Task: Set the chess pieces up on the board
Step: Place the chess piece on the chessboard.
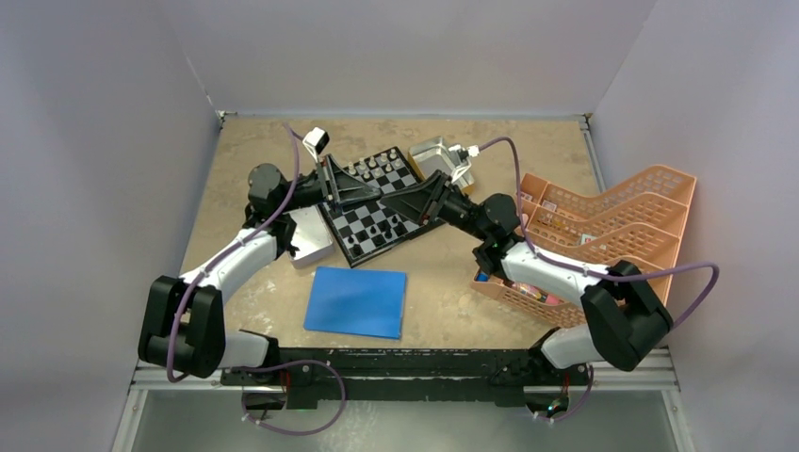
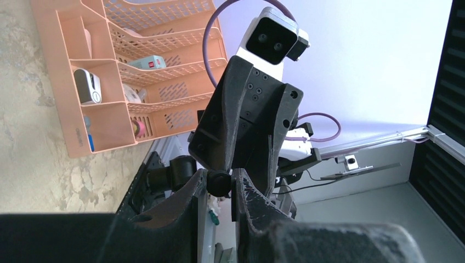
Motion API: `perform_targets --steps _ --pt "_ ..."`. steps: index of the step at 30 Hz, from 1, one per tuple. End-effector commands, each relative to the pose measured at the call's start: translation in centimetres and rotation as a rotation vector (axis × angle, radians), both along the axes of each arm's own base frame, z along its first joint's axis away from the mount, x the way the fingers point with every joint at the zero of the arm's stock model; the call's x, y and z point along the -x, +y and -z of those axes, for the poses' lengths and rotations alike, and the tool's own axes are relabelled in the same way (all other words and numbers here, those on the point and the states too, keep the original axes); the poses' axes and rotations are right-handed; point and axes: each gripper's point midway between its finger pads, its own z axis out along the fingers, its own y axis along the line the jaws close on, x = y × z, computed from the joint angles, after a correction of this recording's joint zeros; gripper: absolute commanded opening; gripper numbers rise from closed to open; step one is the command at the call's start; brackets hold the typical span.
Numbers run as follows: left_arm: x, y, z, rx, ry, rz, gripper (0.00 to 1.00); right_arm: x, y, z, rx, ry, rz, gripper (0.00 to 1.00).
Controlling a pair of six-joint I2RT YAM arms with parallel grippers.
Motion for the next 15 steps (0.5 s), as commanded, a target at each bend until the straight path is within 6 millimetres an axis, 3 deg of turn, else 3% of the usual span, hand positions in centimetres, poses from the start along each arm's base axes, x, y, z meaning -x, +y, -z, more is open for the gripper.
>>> perform_targets --steps 1,5,15 --pt "1.1 0.1 -3.2 0.035 -0.143 -0.003 0.0 -0.6 -1.6 -3.9 -0.078 -0.086 0.115 0.4" --pt "1.3 0.2 -3.9 0.053 -0.158 -0.002 0.0 -1.1 -2.4 -4.4 -0.084 -0.096 0.179 0.38" --pt "1.6 0.0 -4.2 0.063 -0.151 0.012 0.0 -0.6 -0.9 -3.7 -0.035 -0.147 0.089 0.36"
